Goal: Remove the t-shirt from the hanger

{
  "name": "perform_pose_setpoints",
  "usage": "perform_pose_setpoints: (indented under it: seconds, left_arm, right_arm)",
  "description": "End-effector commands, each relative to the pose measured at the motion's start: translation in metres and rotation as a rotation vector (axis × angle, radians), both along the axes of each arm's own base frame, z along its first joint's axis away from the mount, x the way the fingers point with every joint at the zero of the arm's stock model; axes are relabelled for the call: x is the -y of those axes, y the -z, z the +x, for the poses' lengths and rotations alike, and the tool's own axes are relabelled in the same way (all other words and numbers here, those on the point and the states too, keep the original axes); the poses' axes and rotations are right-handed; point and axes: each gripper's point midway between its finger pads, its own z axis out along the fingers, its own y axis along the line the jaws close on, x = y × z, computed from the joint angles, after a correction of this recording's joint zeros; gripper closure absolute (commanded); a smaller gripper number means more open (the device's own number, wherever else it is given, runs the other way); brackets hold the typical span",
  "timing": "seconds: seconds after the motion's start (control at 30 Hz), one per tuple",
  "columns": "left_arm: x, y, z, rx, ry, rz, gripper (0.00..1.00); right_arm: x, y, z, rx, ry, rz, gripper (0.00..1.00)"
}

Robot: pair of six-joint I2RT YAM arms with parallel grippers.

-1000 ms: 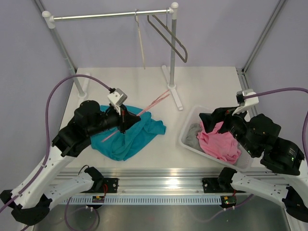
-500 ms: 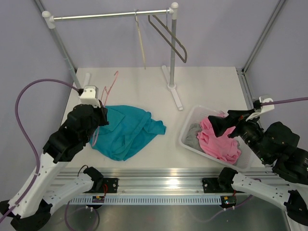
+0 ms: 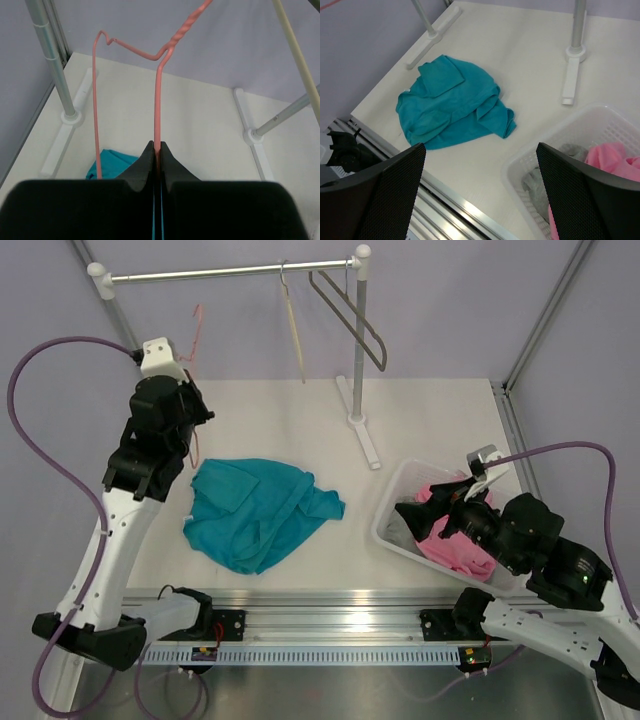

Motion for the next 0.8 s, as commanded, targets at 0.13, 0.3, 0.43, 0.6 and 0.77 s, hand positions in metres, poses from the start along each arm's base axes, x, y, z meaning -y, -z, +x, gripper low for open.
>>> perform_pose_setpoints:
  seconds: [0.13,0.3,0.43,0.6,0.77]
  left_arm:
    - [0.004,-0.052,0.027,0.210,0.062,-0.058,1.00]
    - [-0.010,-0.065,0.034,0.276,0.049,-0.084,1.00]
    - [-0.020,-0.068,0.050,0.313,0.059,-0.126,1.00]
    - [-0.040,-0.058,0.074,0.342,0.133,-0.277,1.00]
    - [-0.047,-0.041,0.095,0.311,0.187,-0.296,1.00]
  right_arm:
    - [-0.022,-0.001,-0.015,0.008,-0.139,0.082,0.00]
    - [-0.020,-0.001,-0.016,0.019,-0.136,0.097,0.01]
    - [-0.017,0.000,-0.018,0.027,-0.130,0.105,0.00]
    - [-0.021,0.006,-0.020,0.020,-0.153,0.111,0.01]
    - [-0.017,0.003,-0.022,0.025,-0.147,0.117,0.00]
